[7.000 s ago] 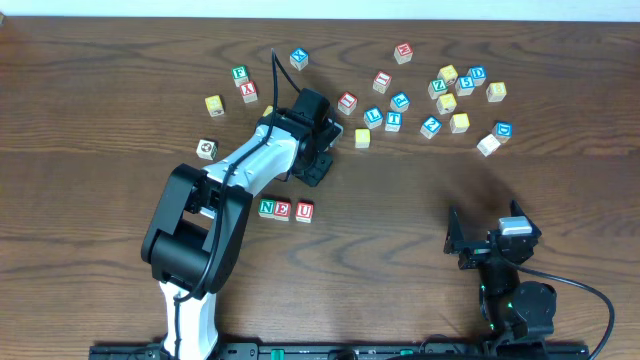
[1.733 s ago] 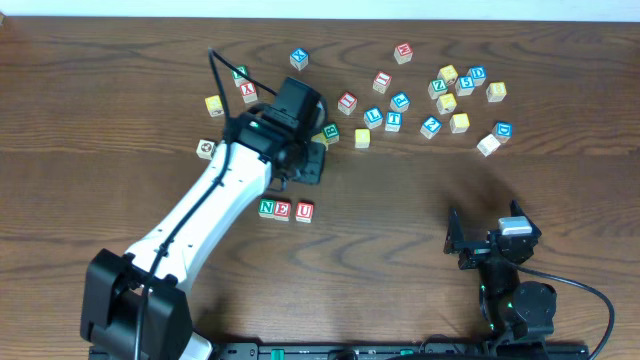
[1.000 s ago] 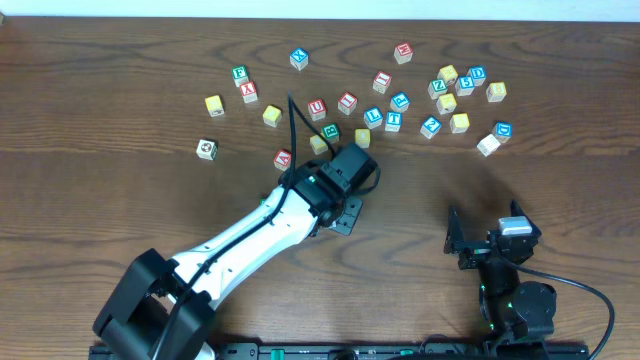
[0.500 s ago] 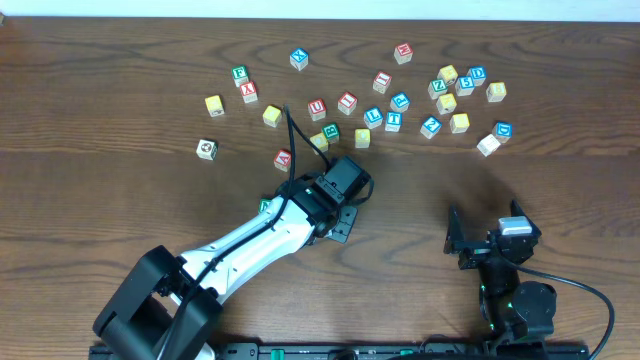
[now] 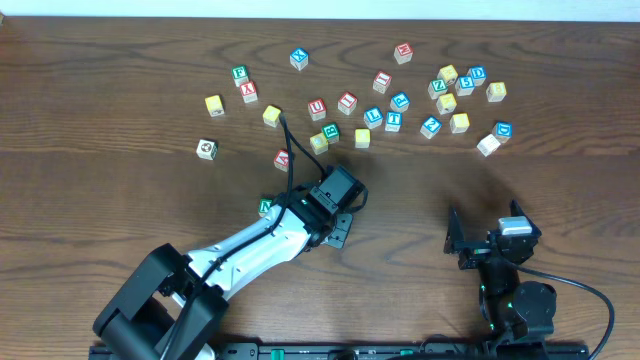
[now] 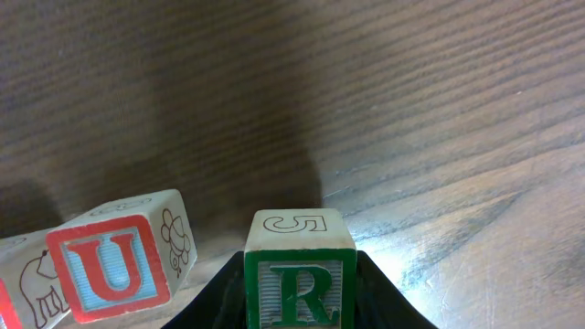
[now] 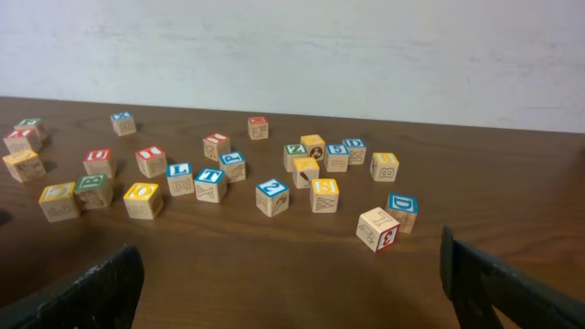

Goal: Spell out NEURIPS
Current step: 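Lift the green R block and carry it right of the U block, then lower the R block beside the U block and align it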

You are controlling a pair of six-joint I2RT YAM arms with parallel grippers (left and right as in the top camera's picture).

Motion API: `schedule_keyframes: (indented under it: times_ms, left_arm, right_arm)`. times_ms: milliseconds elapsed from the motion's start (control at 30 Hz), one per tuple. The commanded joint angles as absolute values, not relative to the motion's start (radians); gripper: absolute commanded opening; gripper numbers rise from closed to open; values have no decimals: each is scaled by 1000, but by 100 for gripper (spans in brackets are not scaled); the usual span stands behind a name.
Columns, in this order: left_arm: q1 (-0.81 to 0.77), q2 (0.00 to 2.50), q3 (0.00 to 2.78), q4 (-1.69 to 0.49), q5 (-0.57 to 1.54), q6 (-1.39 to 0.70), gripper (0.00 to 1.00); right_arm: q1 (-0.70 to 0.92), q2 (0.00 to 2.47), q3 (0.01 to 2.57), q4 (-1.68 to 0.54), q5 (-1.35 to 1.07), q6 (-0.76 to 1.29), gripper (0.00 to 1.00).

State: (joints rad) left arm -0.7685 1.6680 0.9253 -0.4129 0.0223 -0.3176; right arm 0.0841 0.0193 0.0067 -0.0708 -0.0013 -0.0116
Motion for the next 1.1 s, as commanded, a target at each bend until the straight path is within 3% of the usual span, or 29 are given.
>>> schedule_keyframes:
  times_ms: [0,1067]
  left_arm:
    - [-767,1666,921,-401,3,-328,14]
    - [-767,1681,920,-390,-121,-384,14]
  right_arm:
    - [79,20,6,-75,-3,-4,99]
    - [79,20,6,-75,-3,-4,99]
